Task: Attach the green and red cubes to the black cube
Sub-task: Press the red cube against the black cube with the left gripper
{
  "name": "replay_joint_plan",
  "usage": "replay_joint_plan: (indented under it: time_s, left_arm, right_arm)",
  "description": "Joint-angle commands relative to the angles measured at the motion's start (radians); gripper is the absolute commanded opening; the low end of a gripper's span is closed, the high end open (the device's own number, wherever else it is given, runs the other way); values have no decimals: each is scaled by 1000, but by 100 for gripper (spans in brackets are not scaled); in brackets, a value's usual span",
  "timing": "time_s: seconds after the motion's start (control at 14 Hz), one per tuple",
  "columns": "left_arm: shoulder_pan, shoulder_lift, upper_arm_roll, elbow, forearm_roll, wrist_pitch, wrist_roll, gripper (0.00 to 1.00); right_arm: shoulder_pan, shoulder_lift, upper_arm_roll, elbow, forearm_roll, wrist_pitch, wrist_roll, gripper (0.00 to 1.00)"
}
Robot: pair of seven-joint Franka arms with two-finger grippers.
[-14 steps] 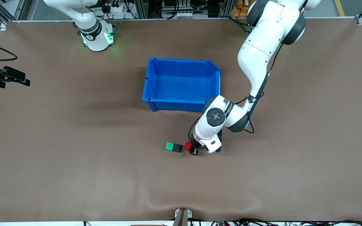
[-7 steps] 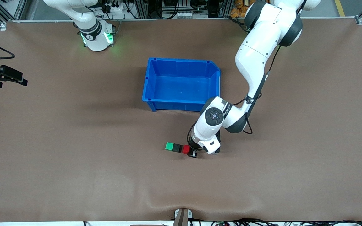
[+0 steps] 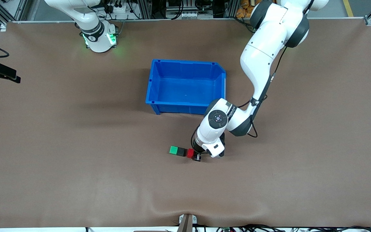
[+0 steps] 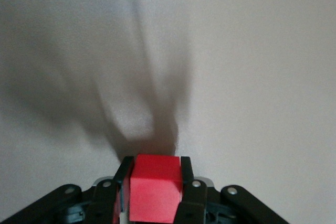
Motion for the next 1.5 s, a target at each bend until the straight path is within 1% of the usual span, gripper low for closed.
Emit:
replay_joint_plan:
  time_s: [0.0,0.14,0.29,0.5,0.79,0.86,0.93,1.07,1.29,1.43]
  left_arm:
    - [-24,39,8,28,-18,-42,-1,1]
    - [-33,41,4,25,-22,-45,-4,1]
    - [-40,41,4,21,-40,-51,-6,1]
    - [-47,41,2,18,-51,-53,-9,1]
    - [-53,37,4,3,-57,-54,-15,2]
    - [-52,34,4,3,-59,-77,-23,2]
    - [-50,33,4,5,-59,-115,-35,4]
    - [-49,30,4,5,-59,-151,-44,13]
    - [-47,25,2,6,-65,-185,-76,14]
    - [-43,13,7,11,-94,-261,-81,19]
  right_arm:
    - [-15,-11,13,2,4,3,96,100]
    - [-9,-5,17,2,7,39,180,100]
    - [-7,-1,17,2,35,59,181,100]
    - [-38,-1,11,-1,46,55,178,100]
    - [-30,-1,14,2,67,64,181,100]
    - [-32,-1,14,2,67,64,181,100]
    - [-32,-1,14,2,67,64,180,100]
    - [-26,0,16,2,67,67,180,100]
    - [-24,2,17,2,69,66,180,100]
    - [-24,3,17,2,69,66,180,100]
